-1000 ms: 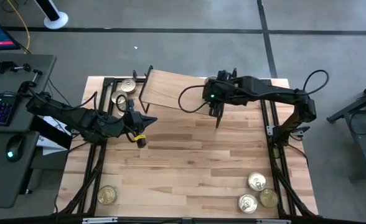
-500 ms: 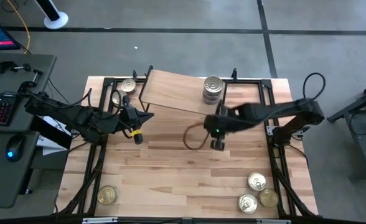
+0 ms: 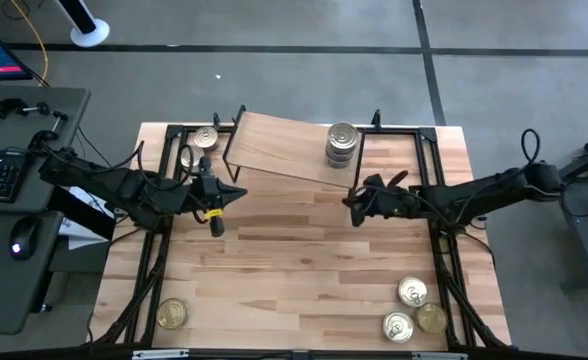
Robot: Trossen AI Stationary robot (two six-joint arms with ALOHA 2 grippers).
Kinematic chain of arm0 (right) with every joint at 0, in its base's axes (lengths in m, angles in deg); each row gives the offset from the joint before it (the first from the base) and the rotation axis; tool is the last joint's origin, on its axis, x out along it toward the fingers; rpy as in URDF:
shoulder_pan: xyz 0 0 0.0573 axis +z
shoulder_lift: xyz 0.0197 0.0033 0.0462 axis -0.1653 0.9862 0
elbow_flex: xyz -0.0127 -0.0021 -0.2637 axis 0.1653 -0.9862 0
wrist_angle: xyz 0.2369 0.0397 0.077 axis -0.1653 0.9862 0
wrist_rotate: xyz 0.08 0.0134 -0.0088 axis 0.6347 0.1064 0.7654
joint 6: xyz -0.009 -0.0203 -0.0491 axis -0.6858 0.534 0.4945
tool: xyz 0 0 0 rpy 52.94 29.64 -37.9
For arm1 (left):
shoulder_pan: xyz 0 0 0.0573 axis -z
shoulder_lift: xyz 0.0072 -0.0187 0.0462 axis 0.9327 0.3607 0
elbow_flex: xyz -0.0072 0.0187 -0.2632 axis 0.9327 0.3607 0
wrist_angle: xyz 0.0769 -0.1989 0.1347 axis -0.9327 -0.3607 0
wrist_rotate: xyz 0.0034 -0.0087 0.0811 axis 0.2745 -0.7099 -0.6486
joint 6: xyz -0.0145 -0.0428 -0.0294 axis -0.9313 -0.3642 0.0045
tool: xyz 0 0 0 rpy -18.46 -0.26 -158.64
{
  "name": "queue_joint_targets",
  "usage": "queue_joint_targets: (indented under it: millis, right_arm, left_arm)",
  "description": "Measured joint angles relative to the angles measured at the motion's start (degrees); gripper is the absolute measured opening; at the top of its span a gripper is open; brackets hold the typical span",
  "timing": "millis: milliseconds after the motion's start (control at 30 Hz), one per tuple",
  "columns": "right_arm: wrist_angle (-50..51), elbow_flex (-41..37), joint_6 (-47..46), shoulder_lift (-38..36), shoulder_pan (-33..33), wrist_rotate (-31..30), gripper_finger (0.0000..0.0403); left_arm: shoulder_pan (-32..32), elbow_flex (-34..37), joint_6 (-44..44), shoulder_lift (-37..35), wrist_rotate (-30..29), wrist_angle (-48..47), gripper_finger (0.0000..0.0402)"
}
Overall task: Stack canned seafood by type on shelf
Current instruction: Adjust the shelf, then stack the blue tuna can on top of the stacked blue tuna cans on the shelf
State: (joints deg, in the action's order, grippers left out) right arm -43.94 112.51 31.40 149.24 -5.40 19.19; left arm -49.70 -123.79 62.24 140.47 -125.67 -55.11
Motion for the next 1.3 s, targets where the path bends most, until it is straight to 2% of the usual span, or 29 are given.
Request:
queue_joint_targets:
  millis: [167, 367, 700, 900, 1000, 1167, 1300]
  right_arm:
    - [-1.77, -1.92, 1.89, -0.01, -3.59, 0.29, 0.0]
    - [-1.57, -2.09, 6.13, -0.01, -8.57, 3.46, 0.0]
    - [-1.26, -2.07, 15.04, -0.85, -17.67, 5.79, 0.0]
    - [-0.81, -2.07, 18.89, -1.57, -24.12, 10.1, 0.0]
    - [-0.79, -2.07, 19.42, -2.06, -26.48, 15.17, 0.0]
    - [2.03, -2.07, 17.43, -5.42, -24.72, 27.79, 0.0]
    - [3.22, -2.07, 11.32, -7.27, -15.47, 32.9, 0.0]
  left_arm:
    - [-0.02, 0.0, -0.57, 0.0, -0.03, 0.37, 0.0]
    - [-0.02, 0.0, -1.6, 0.0, -0.31, 0.64, 0.0]
    - [0.0, 0.0, -5.06, 0.0, 2.0, 8.67, 0.0]
    - [0.02, 0.0, -5.05, 0.0, 2.91, 8.97, 0.0]
    - [0.01, 0.0, -5.06, 0.0, 2.91, 8.97, 0.0]
    - [0.0, 0.0, -5.97, 0.01, 2.94, 8.83, 0.0]
    - [0.0, 0.0, -5.8, 1.53, 7.21, 6.47, 0.0]
